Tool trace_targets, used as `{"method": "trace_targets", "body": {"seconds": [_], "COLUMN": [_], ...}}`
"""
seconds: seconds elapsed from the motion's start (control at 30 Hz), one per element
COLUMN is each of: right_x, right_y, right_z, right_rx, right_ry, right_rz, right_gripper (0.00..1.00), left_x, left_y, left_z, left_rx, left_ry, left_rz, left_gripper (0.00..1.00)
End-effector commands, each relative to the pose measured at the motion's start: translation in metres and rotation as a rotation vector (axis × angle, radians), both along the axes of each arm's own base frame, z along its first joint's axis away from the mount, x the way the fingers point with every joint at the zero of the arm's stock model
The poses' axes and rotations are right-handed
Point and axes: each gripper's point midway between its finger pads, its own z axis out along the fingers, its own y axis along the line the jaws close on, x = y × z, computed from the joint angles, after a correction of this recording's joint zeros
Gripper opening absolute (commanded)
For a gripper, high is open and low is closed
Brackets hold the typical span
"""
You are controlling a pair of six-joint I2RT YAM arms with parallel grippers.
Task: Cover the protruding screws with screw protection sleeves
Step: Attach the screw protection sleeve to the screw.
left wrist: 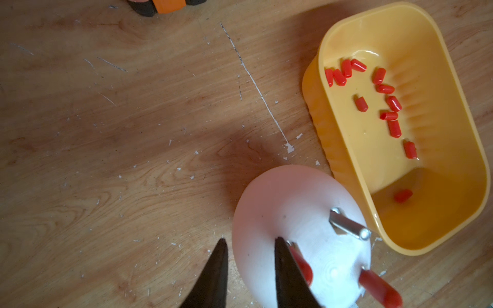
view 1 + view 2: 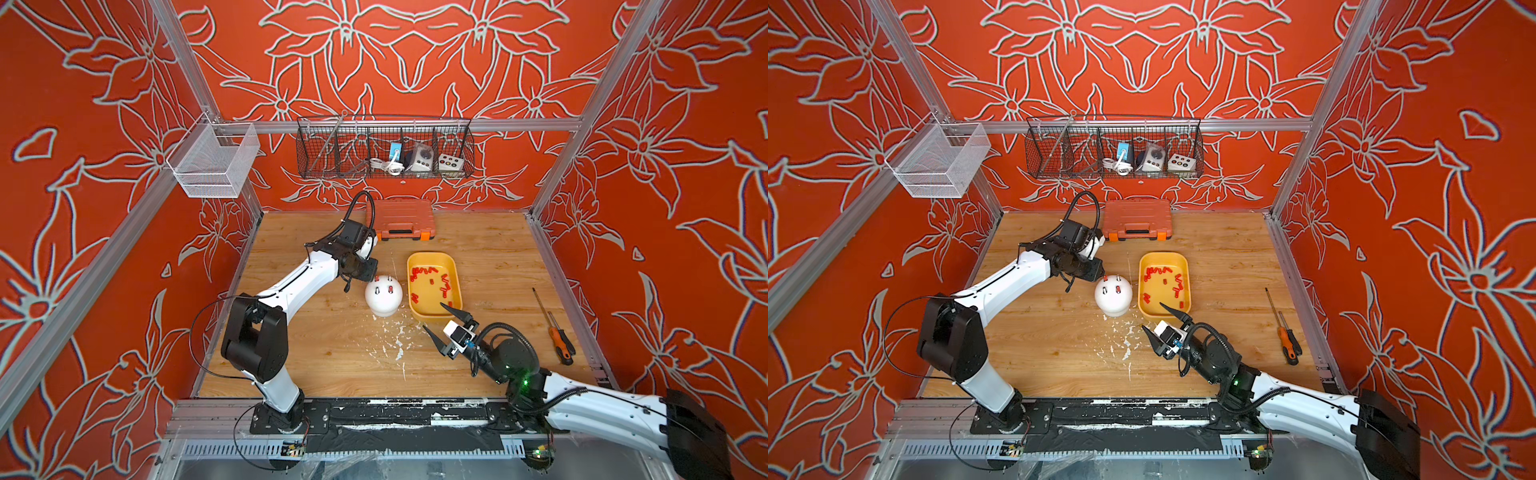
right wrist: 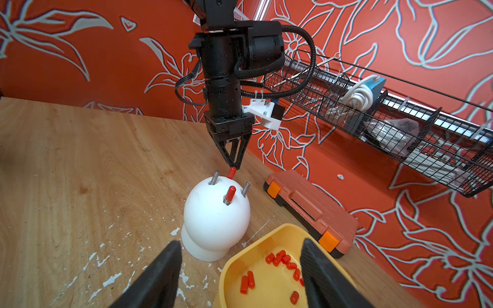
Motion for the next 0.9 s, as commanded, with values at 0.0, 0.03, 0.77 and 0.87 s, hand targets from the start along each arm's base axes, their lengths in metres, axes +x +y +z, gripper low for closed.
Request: {"method": "trace_targets", "body": {"seconds": [0.0,0.03,0.77,0.87], "right_x": [0.002,0.002,0.005,0.004], "right_y": [-0.002,-0.003,-0.006,-0.007], "right_z": [0.004,0.005,0.006,0.006], "right_rx": [0.013,0.016,0.029,0.031], "right_ry": [-0.009,-0.009,0.0,0.0], "right_rz": [-0.015,-0.019,-0.032,-0.033], "right_gripper": [0.72,0.73,0.74,0.74], "left_x": [0.0,0.0,0.003,0.003], "left_y": [0.011,0.014,-0.003,-0.001], "left_z": [0.022,0.025,0.003,-0.012], "left_rx": [0.015,0.021,-0.066,-0.048], "left_ry": [-0.068,-0.082,-0.109,-0.087], "left_rz": [0.042,0.057,0.008,0.009], "left_gripper": [0.3,0.31,0.47,0.45]}}
